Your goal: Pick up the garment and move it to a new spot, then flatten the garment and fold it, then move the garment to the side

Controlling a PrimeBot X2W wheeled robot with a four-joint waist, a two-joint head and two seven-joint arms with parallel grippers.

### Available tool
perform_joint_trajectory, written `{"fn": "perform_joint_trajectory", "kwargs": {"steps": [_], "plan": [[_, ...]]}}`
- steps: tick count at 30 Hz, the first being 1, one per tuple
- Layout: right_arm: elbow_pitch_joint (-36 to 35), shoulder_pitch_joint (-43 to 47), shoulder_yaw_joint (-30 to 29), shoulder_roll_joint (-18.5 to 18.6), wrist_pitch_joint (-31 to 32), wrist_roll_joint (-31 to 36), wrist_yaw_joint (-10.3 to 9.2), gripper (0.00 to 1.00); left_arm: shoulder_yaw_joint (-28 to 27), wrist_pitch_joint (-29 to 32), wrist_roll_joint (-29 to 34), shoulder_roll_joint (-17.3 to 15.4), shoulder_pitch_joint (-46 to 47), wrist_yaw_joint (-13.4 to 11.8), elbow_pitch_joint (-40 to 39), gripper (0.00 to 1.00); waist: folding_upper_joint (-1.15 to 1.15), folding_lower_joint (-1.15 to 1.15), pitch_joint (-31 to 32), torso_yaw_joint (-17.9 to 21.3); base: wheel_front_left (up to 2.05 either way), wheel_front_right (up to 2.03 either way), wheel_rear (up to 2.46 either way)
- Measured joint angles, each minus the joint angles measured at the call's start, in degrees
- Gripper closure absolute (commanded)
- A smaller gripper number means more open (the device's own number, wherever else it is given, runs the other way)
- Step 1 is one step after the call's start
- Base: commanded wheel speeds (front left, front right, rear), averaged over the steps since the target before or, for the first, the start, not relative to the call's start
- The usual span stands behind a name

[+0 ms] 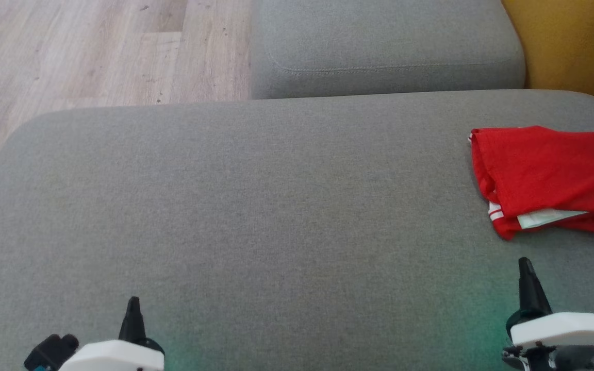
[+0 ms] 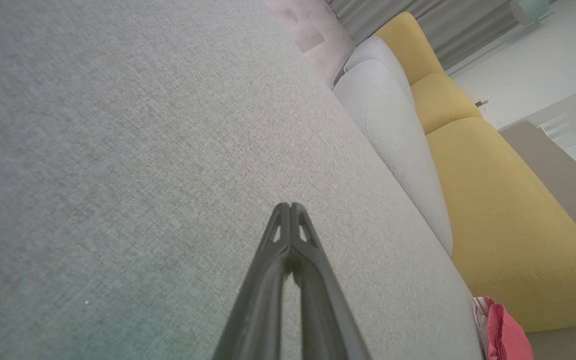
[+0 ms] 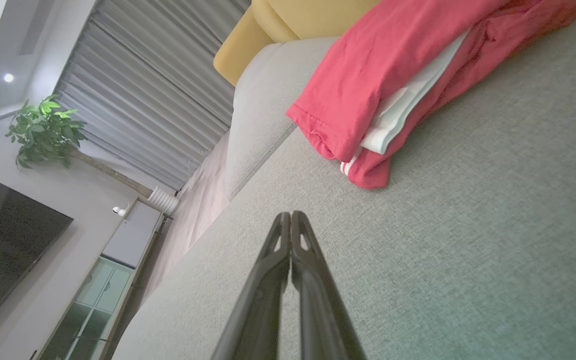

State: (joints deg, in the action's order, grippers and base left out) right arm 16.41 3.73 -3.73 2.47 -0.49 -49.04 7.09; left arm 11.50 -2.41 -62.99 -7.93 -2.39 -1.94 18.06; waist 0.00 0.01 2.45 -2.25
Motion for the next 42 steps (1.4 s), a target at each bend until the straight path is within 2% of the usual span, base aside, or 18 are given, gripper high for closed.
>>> {"fn": "perform_joint_trajectory", "kwargs": {"steps": [42], "plan": [[-0.21,-4.57,-2.36,0.00,4.13,-27.51,0.00,1.00,-10.05,5.50,-18.56,3.24,3.54,5.87,-1.45,1.00,0.00,-0.01,-1.71,1.46,0.00,0.00,0.00]]}}
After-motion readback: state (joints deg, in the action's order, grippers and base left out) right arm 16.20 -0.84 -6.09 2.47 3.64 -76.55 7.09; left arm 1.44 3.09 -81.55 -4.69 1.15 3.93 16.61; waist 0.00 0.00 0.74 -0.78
